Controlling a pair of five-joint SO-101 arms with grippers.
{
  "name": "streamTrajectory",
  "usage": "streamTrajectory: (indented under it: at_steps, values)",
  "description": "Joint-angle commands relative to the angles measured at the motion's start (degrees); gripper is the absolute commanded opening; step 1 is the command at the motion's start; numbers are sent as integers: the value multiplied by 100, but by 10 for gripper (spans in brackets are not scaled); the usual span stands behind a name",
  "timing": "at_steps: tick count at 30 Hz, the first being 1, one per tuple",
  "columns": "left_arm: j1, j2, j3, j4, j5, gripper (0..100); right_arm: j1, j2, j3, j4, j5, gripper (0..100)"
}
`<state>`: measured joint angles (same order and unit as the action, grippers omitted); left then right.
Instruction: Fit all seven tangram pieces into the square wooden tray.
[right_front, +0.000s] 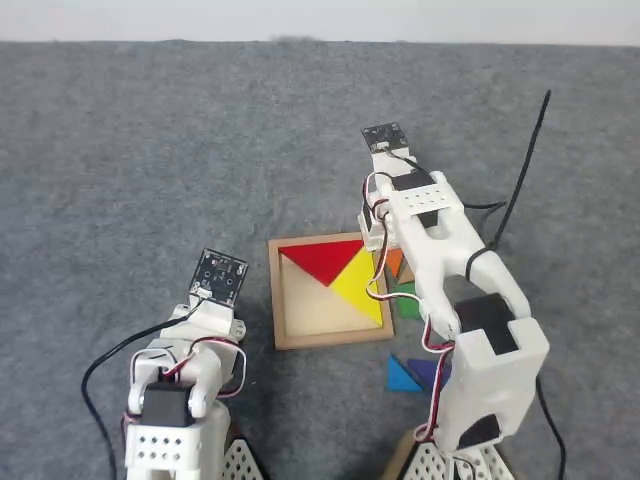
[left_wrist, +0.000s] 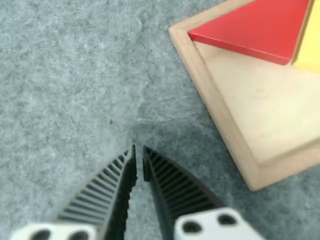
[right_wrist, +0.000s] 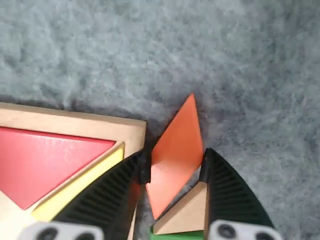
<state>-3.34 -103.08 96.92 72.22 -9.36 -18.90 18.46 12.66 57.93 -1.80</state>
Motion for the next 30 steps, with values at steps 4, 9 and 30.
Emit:
streamTrajectory:
  at_steps: [4,9,30]
  values:
    - [-35,-97,-57,18,-44,22,-22,-145,325,189,-176,173]
    - [-35,-97,-57,18,-44,22,391,13,105,646,-185,145]
    - [-35,-97,-57,18,-44,22,400,-602,-325,576,440,144]
